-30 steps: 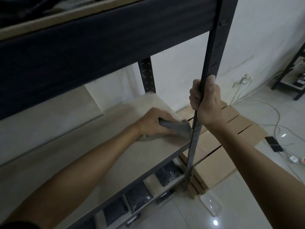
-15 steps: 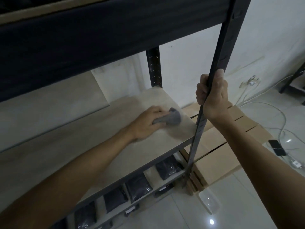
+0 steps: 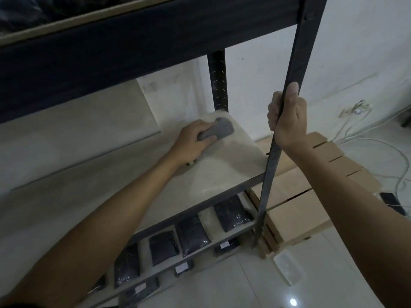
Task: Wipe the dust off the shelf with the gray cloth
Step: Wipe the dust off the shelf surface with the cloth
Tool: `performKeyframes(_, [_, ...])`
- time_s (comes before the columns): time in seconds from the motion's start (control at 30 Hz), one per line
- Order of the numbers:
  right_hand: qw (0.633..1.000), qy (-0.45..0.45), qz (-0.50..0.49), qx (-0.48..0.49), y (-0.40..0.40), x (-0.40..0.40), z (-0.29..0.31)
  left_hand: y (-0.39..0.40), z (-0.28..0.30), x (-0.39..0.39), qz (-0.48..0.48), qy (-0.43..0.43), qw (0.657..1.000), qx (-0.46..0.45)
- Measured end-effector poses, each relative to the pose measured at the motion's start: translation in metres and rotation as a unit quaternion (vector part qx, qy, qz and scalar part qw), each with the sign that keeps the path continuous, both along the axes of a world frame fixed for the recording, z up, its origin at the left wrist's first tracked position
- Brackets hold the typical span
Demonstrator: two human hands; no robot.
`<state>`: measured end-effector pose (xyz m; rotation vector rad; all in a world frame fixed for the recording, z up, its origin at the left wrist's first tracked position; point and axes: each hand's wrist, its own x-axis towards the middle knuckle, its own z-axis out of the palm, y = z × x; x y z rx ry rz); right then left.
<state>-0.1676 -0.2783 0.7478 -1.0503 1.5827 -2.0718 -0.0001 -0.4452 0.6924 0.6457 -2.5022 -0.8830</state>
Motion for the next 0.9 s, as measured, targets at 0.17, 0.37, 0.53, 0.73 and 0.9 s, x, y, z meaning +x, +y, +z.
performKeyframes(0.17, [1.0,0.009,0.015,-0.006,0.002,-0.001,-0.002,0.001,-0.039,0.009,0.007,-0.107,0.99,-0.089])
performKeyframes(0.37, [1.0,0.018,0.004,0.0,0.003,-0.003,-0.003,0.081,-0.052,0.04,-0.078,-0.097,0.983,-0.134])
performKeyframes(0.53, [1.0,0.025,0.003,0.013,0.004,-0.003,-0.002,0.111,-0.035,0.047,-0.19,-0.094,0.977,-0.002])
performKeyframes(0.73, [0.999,0.039,-0.008,0.017,0.003,-0.006,-0.006,0.034,-0.002,0.023,-0.014,-0.008,1.0,-0.006])
performKeyframes(0.9, [0.999,0.047,-0.006,0.011,0.002,-0.008,-0.01,0.002,-0.035,0.011,0.063,-0.171,0.977,-0.11])
